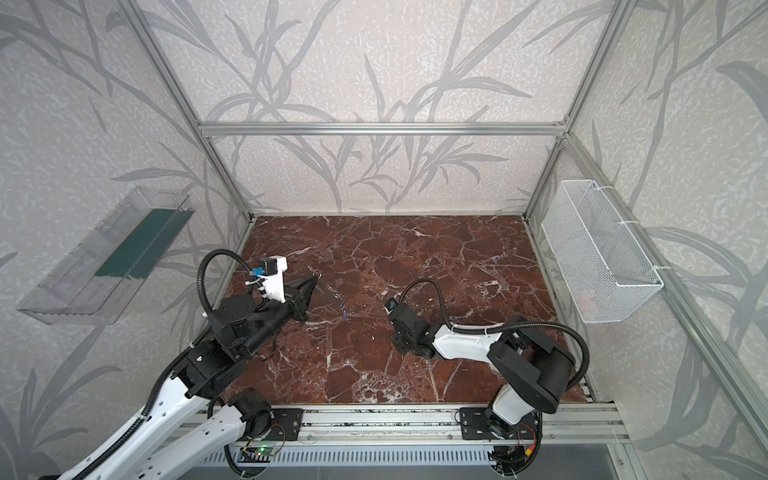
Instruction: Put the keys on the keyring
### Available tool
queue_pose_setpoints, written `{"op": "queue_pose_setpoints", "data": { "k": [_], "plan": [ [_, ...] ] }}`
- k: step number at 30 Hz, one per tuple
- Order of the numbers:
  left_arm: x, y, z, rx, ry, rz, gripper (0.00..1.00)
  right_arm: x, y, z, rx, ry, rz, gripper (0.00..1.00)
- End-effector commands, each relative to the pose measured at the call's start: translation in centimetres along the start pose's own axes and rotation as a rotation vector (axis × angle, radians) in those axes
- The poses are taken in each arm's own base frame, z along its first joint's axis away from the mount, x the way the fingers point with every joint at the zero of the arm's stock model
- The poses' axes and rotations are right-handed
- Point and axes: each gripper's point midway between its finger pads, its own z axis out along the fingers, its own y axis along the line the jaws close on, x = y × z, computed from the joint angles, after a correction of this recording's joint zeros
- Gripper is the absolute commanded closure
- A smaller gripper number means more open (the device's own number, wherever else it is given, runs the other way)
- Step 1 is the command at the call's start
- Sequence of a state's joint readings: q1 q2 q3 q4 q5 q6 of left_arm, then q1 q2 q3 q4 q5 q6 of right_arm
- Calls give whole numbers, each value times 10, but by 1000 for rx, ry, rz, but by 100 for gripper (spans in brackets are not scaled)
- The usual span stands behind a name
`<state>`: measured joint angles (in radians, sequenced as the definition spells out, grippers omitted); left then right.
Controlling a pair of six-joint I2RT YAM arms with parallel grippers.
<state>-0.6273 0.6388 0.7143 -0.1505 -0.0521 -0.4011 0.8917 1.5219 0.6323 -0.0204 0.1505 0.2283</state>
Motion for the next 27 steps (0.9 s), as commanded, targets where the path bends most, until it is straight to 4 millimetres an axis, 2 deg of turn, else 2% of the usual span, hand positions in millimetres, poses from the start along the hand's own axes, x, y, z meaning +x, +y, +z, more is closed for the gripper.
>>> {"op": "queue_pose_setpoints", "data": {
  "k": [1, 3, 6, 11, 18, 27],
  "plan": [
    [-6, -6, 1, 29, -28, -5, 100, 19, -2, -16, -42, 66, 75, 85],
    [-5, -7, 2, 34, -24, -4, 100, 9, -8, -25, -61, 48, 121, 78],
    [-5, -7, 0, 38, -25, -5, 100, 0, -17, -32, -80, 54, 174, 76],
    [-4, -6, -1, 38, -27, -6, 100, -2, -18, -34, -101, 105, 174, 73],
    [-2, -8, 2, 49, -21, -7, 100, 4, -12, -19, -121, 197, 156, 70],
    [-2, -8, 0, 47, -23, -4, 100, 4, -22, -4, -126, 220, 197, 71]
  ]
}}
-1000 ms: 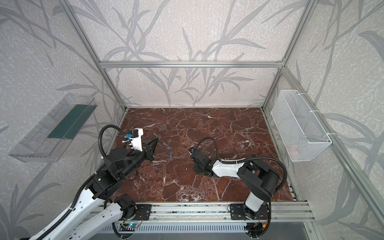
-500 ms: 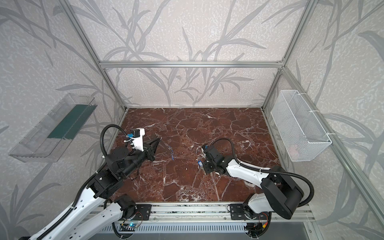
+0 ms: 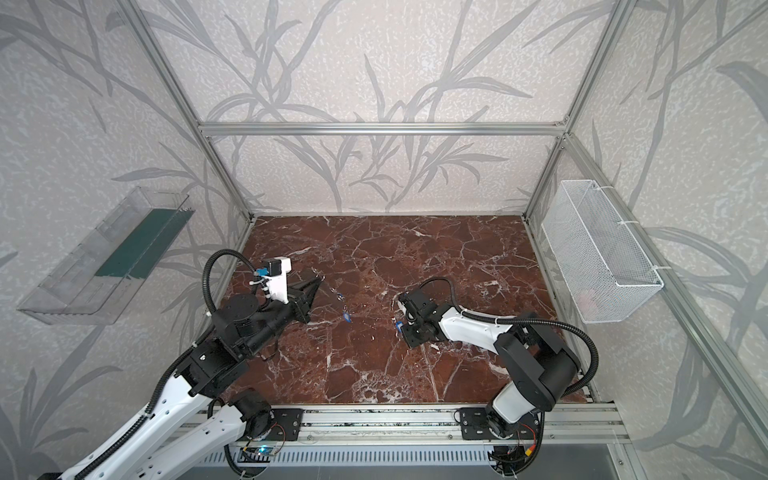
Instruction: Put the keys on the keyring
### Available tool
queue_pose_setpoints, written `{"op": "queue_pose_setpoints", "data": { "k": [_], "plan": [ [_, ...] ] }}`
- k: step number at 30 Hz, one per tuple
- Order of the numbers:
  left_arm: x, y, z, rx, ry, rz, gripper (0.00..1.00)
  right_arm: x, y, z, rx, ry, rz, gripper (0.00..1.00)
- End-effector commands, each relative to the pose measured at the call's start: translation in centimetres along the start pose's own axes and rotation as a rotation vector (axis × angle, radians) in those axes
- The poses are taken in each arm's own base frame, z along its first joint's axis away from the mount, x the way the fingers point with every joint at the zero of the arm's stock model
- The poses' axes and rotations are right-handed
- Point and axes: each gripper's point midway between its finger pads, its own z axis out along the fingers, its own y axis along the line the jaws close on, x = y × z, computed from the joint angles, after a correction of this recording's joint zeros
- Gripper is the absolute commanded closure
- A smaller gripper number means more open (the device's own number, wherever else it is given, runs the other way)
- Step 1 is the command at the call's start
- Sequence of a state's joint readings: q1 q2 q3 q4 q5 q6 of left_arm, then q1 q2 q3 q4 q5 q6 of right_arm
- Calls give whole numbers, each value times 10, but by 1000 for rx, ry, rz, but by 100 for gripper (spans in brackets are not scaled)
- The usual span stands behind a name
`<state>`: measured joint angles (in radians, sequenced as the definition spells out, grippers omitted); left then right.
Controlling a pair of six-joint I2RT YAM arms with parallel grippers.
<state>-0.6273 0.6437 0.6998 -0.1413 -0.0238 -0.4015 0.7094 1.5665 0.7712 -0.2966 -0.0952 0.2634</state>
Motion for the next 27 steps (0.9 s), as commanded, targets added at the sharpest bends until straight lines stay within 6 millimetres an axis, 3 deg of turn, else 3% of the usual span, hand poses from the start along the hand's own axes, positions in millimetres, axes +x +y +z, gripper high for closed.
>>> {"op": "queue_pose_setpoints", "data": {
  "k": [1, 8, 27],
  "plan": [
    [-9, -5, -2, 24, -41, -4, 100, -6, 0, 0, -26, 3, 8, 71],
    [-8, -5, -1, 22, -38, -2, 100, -8, 4, 5, -69, 3, 13, 77],
    [-8, -5, 0, 23, -35, -1, 100, -17, 6, 4, -120, -19, 31, 78]
  ]
}}
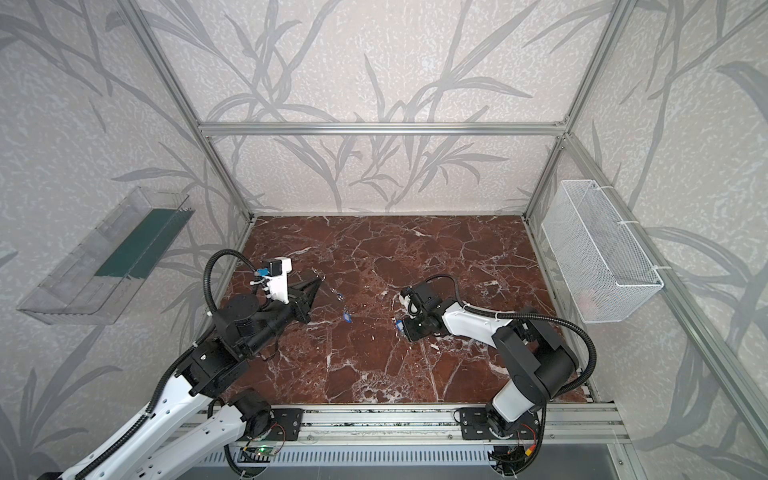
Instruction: Put the keys on the keyring
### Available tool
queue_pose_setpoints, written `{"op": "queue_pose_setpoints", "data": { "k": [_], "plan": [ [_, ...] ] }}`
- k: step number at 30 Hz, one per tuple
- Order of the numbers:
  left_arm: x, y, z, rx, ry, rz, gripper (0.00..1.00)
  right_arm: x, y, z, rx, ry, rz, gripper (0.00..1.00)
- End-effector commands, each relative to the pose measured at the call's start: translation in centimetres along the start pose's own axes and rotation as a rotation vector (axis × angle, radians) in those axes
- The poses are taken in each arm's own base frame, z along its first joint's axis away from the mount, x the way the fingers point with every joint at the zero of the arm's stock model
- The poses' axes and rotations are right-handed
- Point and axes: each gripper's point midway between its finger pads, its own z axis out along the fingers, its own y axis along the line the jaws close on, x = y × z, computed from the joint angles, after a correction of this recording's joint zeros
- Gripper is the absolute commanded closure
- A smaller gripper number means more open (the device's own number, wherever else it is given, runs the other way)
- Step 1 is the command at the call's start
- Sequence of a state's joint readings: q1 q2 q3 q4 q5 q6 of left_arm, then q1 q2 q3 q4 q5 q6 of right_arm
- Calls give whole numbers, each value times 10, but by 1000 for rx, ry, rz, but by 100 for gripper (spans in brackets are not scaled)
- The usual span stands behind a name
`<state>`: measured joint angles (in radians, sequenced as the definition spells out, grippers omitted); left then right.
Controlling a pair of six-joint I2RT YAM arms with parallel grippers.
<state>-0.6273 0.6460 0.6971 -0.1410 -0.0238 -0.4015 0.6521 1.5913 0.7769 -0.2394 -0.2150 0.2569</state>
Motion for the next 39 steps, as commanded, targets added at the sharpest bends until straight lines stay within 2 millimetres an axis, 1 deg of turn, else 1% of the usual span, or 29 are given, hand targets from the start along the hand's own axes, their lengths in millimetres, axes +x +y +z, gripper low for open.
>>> {"op": "queue_pose_setpoints", "data": {
  "k": [1, 3, 5, 8, 10, 15, 20, 23, 26, 28, 30, 35, 39],
  "plan": [
    [-9, -6, -1, 26, -37, -1, 100, -5, 2, 2, -16, 2, -8, 80],
    [-9, -5, -1, 25, -38, -1, 100, -5, 3, 2, -17, 0, -10, 84],
    [-9, -6, -1, 25, -38, -1, 100, -6, 3, 0, -15, -4, -11, 90],
    [-9, -6, -1, 25, -39, 0, 100, -8, 4, -4, -15, -20, -11, 92],
    [-10, -6, -1, 26, -41, 0, 100, -9, 5, -8, -21, -26, -14, 100],
    [-10, -6, -2, 29, -41, 1, 100, -11, 6, -22, -9, -36, -18, 100],
    [-11, -7, -1, 32, -45, 0, 100, -18, 13, -40, -11, -53, -25, 100],
    [-12, -7, -2, 33, -47, 0, 100, -25, 12, -51, 28, -72, -41, 100],
    [-13, -8, -3, 37, -50, 1, 100, -27, 10, -57, 64, -84, -63, 100],
    [-12, -8, -4, 41, -50, -1, 100, -23, 9, -53, 60, -65, -62, 100],
    [-12, -8, -4, 42, -52, -1, 100, -14, 8, -45, 60, -21, -60, 100],
    [-11, -9, -3, 44, -47, -1, 100, 13, 12, -27, 61, 64, -74, 100],
    [-10, -8, -3, 43, -48, -2, 100, 28, 13, -21, 61, 112, -62, 100]
  ]
}}
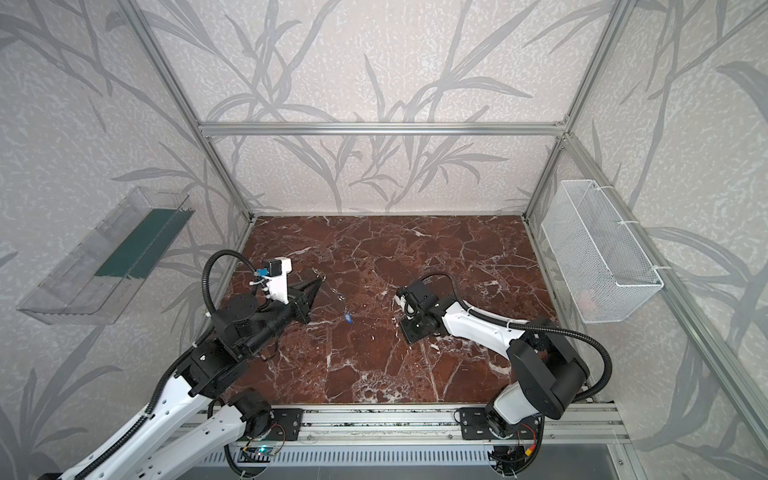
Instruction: Put the keys on the keyring
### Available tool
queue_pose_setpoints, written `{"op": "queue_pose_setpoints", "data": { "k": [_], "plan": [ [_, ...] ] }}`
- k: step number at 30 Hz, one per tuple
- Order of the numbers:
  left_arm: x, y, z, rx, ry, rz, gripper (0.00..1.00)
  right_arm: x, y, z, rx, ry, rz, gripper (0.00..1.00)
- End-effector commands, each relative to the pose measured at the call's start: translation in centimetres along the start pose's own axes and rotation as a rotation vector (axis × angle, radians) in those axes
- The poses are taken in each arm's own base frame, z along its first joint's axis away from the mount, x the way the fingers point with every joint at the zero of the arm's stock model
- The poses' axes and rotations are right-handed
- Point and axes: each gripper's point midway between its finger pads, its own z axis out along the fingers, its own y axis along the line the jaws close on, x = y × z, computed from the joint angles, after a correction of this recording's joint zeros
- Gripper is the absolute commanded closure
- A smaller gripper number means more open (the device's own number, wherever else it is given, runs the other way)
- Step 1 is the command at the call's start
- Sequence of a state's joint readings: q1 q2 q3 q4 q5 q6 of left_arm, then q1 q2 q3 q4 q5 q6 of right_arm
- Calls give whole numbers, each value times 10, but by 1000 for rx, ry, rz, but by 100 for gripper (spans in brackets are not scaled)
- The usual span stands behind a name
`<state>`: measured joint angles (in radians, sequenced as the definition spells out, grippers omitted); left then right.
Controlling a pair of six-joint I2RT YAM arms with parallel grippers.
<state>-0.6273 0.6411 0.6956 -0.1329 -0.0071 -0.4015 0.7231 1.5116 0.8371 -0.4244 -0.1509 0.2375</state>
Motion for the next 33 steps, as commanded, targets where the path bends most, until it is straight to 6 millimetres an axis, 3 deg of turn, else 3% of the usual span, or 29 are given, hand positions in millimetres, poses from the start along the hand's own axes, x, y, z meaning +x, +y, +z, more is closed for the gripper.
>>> {"op": "queue_pose_setpoints", "data": {
  "k": [1, 8, 13, 20, 26, 33],
  "plan": [
    [-9, -5, -1, 22, -43, 0, 100, 24, -1, 7, 5, 81, 17, 100],
    [-5, -3, 1, 23, -39, -2, 100, 50, -1, 19, 16, 188, 36, 100],
    [-4, -3, 2, 23, -38, -1, 100, 57, -4, 18, 28, 225, 43, 100],
    [-4, -3, 2, 25, -39, -3, 100, 46, -2, -4, 48, 191, 51, 74],
    [-3, -3, 1, 25, -39, -5, 100, 33, 1, -26, 39, 91, 72, 69],
    [-2, -3, 4, 24, -34, -5, 100, 26, 6, -24, -7, 7, 16, 68]
  ]
}}
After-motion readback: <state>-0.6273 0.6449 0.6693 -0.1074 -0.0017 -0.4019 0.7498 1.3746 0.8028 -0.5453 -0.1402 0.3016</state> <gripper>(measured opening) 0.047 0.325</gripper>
